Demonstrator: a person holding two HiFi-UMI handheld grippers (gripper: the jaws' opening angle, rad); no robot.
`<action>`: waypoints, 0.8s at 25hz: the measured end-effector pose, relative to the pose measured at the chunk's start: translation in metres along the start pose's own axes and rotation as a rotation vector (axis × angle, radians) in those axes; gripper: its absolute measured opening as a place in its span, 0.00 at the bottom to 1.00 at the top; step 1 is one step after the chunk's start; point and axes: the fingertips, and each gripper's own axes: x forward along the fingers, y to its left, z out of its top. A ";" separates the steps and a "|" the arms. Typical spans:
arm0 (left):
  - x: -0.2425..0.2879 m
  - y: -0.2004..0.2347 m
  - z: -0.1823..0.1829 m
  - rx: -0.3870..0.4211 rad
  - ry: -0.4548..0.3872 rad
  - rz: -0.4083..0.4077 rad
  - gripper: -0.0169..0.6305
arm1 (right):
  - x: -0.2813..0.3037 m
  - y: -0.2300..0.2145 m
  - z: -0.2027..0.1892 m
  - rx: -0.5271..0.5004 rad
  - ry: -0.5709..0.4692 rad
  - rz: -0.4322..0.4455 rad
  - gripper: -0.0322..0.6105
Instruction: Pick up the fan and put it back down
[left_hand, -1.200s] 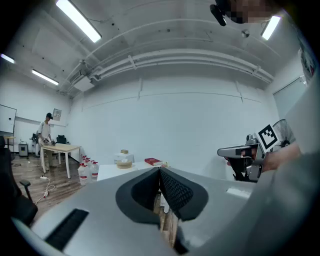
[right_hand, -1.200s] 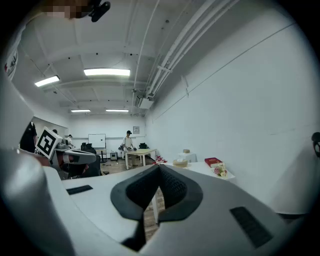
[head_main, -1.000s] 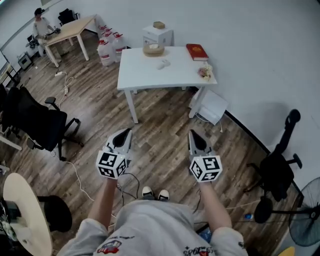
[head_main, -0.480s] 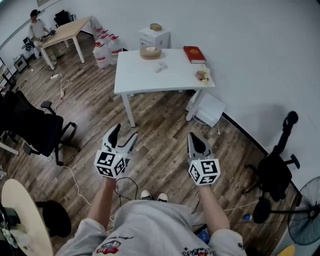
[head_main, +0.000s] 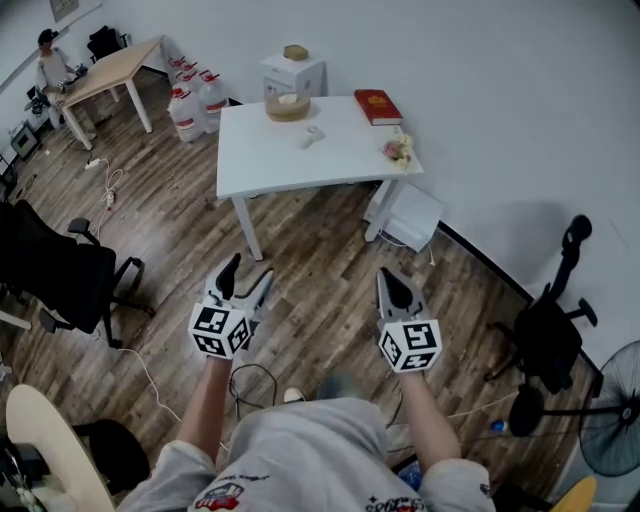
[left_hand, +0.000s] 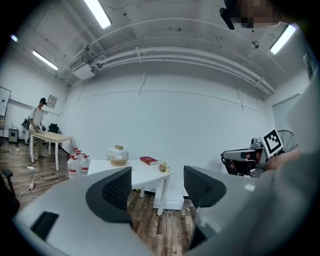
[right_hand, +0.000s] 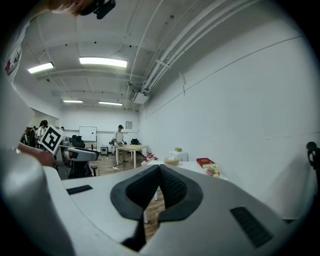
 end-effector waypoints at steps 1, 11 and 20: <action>0.009 0.002 0.002 0.004 0.000 -0.007 0.51 | 0.007 -0.004 0.001 0.004 0.003 -0.002 0.04; 0.146 0.044 0.017 0.015 0.009 -0.002 0.51 | 0.136 -0.088 -0.004 0.046 0.004 0.039 0.04; 0.290 0.079 0.067 0.017 -0.015 0.078 0.51 | 0.276 -0.198 0.037 0.068 -0.027 0.120 0.04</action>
